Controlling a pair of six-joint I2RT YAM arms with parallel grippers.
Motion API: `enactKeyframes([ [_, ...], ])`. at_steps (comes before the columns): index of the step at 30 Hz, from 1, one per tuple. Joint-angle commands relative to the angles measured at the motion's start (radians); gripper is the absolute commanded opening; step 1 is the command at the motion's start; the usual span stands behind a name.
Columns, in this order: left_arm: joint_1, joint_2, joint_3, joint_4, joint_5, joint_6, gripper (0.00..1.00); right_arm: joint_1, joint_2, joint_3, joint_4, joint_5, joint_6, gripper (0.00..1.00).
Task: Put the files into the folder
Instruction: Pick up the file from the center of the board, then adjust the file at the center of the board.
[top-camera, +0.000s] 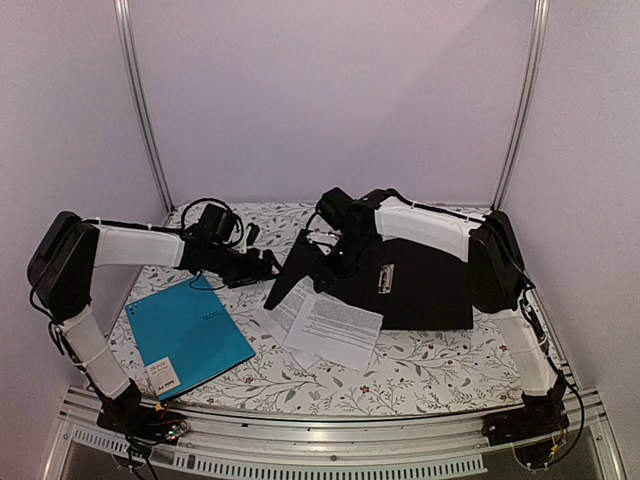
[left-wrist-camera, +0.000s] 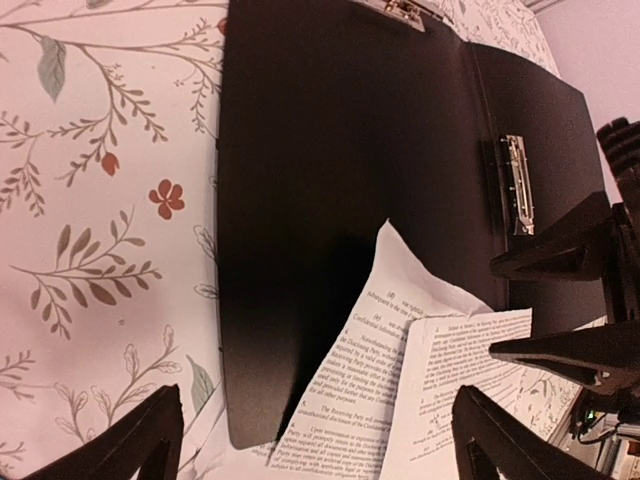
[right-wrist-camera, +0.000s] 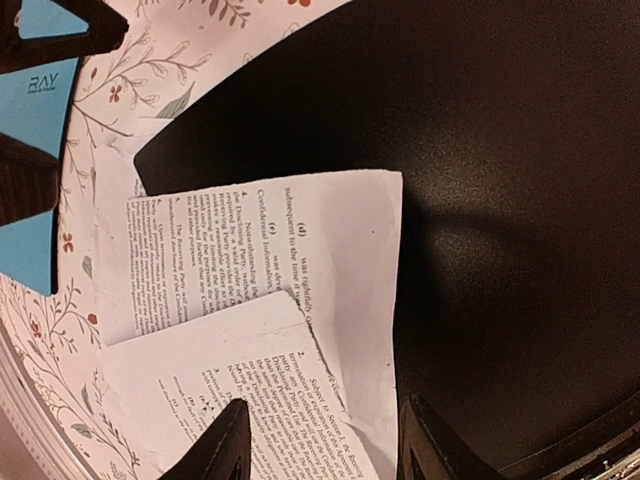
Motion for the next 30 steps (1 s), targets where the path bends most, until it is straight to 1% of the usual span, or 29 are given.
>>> enactKeyframes([
  [1, 0.017, 0.045, 0.039, 0.022, 0.047, 0.023, 0.94, -0.015, 0.014, -0.015, 0.048, 0.053, 0.057, 0.53],
  [4, 0.019, 0.06, 0.048, 0.027, 0.07, 0.03, 0.93, -0.021, -0.015, -0.05, 0.058, 0.081, 0.061, 0.56],
  [6, 0.018, 0.069, 0.052, 0.035, 0.095, 0.037, 0.93, -0.022, -0.064, -0.107, 0.07, 0.099, 0.065, 0.58],
  [12, 0.015, 0.093, 0.044, 0.097, 0.186, 0.032, 0.93, -0.024, -0.25, -0.397, 0.172, 0.125, 0.088, 0.68],
  [17, 0.008, 0.115, 0.055, 0.096, 0.205, 0.053, 0.92, -0.03, -0.333, -0.524, 0.172, 0.087, 0.049, 0.73],
  [23, 0.001, 0.132, 0.061, 0.098, 0.218, 0.054, 0.91, -0.053, -0.334, -0.585, 0.167, 0.032, 0.003, 0.74],
  [26, -0.003, 0.138, 0.068, 0.099, 0.222, 0.054, 0.9, -0.065, -0.317, -0.587, 0.166, -0.01, -0.036, 0.72],
  [30, -0.008, 0.146, 0.073, 0.097, 0.221, 0.062, 0.89, -0.076, -0.286, -0.578, 0.167, -0.023, -0.051, 0.7],
])
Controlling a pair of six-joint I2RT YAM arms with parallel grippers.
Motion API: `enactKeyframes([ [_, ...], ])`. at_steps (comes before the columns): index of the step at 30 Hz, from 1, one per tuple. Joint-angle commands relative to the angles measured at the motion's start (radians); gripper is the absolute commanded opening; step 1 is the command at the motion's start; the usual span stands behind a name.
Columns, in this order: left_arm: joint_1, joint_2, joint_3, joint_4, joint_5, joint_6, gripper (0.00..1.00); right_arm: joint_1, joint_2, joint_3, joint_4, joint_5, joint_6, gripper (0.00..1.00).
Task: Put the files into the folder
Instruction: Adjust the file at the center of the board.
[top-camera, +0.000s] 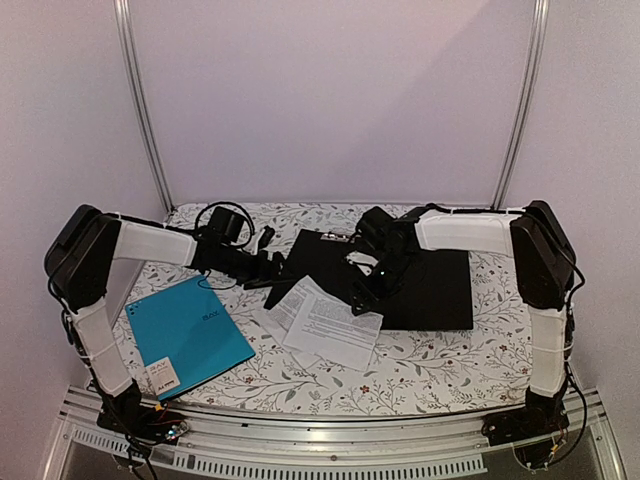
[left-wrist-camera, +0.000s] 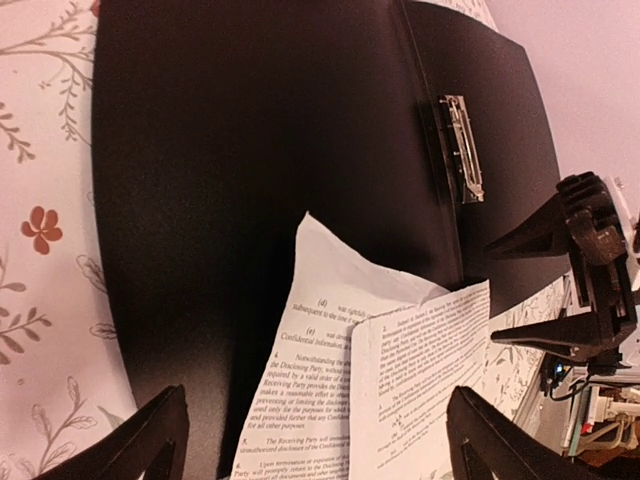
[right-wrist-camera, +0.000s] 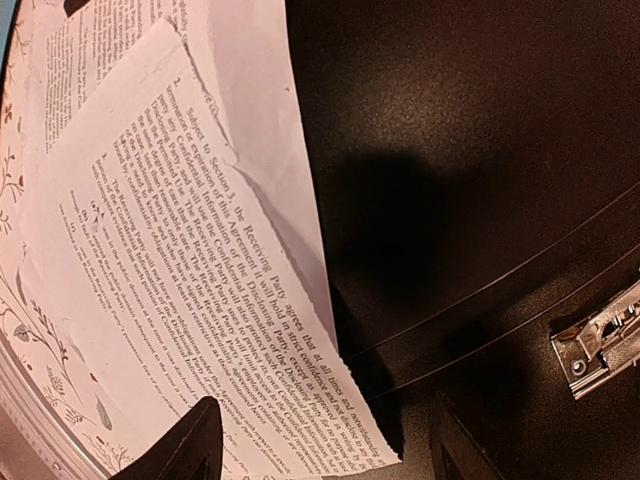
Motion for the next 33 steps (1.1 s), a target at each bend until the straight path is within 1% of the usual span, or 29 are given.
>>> enactKeyframes([
  [1, -0.011, 0.028, 0.023, 0.017, 0.013, 0.023, 0.89, -0.015, 0.041, 0.004, 0.008, -0.048, -0.043, 0.69],
  [8, -0.027, 0.062, 0.032, 0.01, 0.016, 0.037, 0.86, -0.022, 0.065, -0.011, 0.009, -0.078, -0.072, 0.65],
  [11, -0.032, 0.073, 0.038, 0.008, 0.015, 0.037, 0.85, -0.028, 0.067, -0.025, 0.007, -0.086, -0.079, 0.6],
  [22, -0.053, 0.073, 0.034, -0.003, 0.001, 0.04, 0.83, -0.044, 0.06, -0.045, 0.003, -0.112, -0.077, 0.35],
  [28, -0.061, 0.074, 0.031, -0.011, -0.008, 0.046, 0.82, -0.047, 0.049, -0.045, -0.003, -0.113, -0.072, 0.26],
  [33, -0.069, 0.074, 0.028, -0.012, -0.007, 0.051, 0.81, -0.049, 0.042, -0.041, -0.005, -0.125, -0.072, 0.1],
])
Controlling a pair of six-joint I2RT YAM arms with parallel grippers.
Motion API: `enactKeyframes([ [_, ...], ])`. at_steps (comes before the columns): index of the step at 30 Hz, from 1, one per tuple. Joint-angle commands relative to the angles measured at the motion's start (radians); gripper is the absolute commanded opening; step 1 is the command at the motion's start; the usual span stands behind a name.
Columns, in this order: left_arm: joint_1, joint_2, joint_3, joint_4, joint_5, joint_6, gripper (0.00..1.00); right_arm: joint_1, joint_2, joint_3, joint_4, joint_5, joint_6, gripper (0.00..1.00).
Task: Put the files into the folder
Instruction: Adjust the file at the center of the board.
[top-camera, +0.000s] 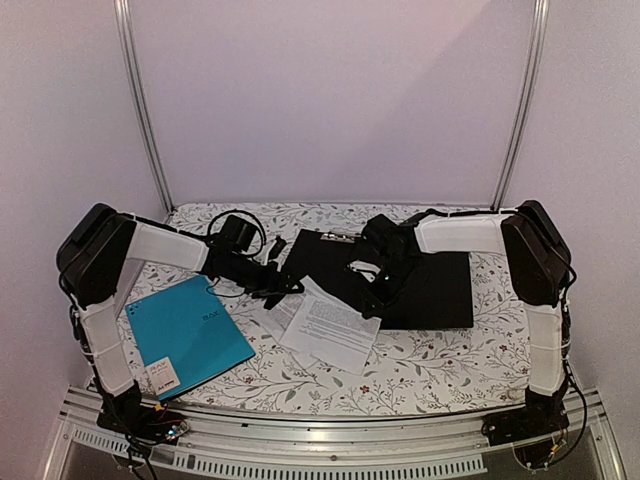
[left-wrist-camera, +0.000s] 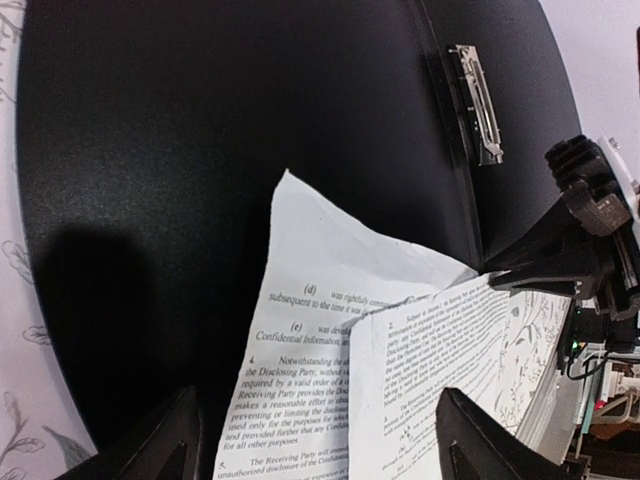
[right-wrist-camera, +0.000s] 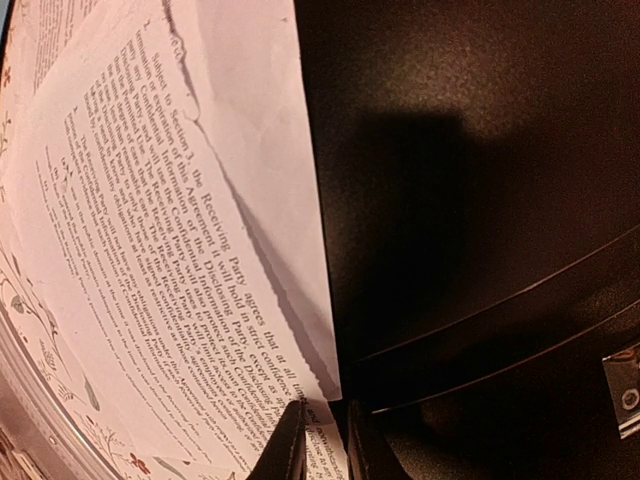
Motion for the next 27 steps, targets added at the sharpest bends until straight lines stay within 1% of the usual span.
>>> enactKeyframes([
  [1, -0.018, 0.007, 0.011, -0.007, -0.005, 0.023, 0.81, -0.009, -0.003, -0.012, -0.009, -0.021, 0.002, 0.07],
  [3, -0.021, 0.008, 0.008, -0.006, -0.004, 0.023, 0.81, -0.01, -0.006, -0.012, -0.009, -0.023, 0.004, 0.02],
  [5, -0.021, 0.009, 0.005, -0.002, -0.002, 0.021, 0.81, -0.012, -0.01, -0.011, -0.009, -0.026, 0.006, 0.0],
  [12, -0.021, 0.008, -0.004, 0.008, -0.002, 0.017, 0.81, -0.014, -0.024, -0.012, -0.007, -0.035, 0.02, 0.0],
  [16, -0.021, 0.011, -0.005, 0.014, -0.003, 0.011, 0.81, -0.035, -0.047, -0.024, 0.016, -0.077, 0.049, 0.0],
  [20, -0.022, 0.015, -0.015, 0.043, 0.016, -0.006, 0.81, -0.065, -0.088, -0.06, 0.095, -0.155, 0.132, 0.0],
  [27, -0.022, 0.03, -0.015, 0.051, 0.047, -0.025, 0.81, -0.068, -0.112, -0.07, 0.16, -0.191, 0.214, 0.0],
])
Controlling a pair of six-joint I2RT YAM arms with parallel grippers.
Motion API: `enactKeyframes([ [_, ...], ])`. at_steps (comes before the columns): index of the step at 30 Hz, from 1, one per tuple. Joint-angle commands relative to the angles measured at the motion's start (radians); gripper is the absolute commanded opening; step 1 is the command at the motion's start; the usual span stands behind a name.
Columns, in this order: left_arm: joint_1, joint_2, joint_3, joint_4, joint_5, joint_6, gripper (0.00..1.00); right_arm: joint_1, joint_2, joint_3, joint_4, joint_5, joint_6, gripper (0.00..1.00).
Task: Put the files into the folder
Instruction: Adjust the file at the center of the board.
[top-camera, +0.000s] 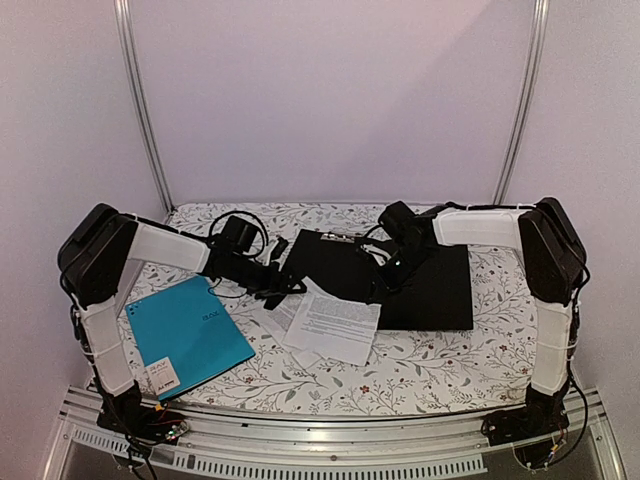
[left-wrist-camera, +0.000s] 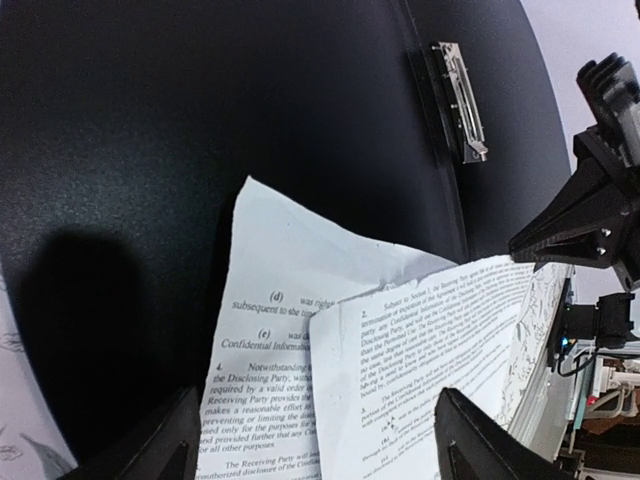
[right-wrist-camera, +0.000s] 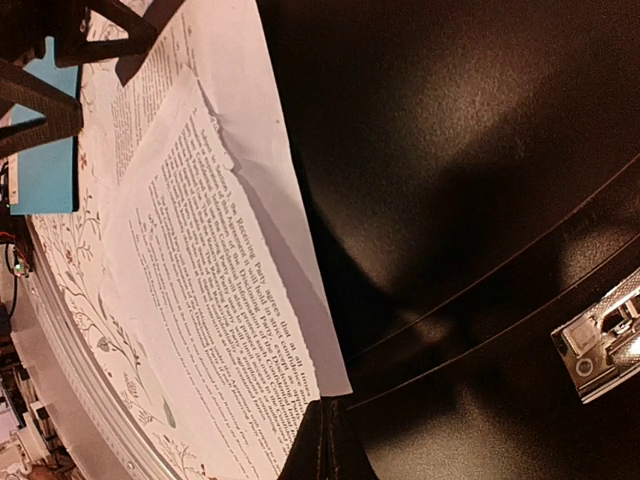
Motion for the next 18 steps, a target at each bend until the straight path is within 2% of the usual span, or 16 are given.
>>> enactKeyframes([
  [1, -0.012, 0.026, -0.01, 0.02, 0.023, -0.01, 0.81, 0.001, -0.041, -0.011, 0.081, -0.05, 0.083, 0.0],
  [18, -0.011, 0.022, -0.038, 0.089, 0.039, -0.076, 0.73, -0.002, -0.047, -0.088, 0.243, 0.006, 0.25, 0.0],
])
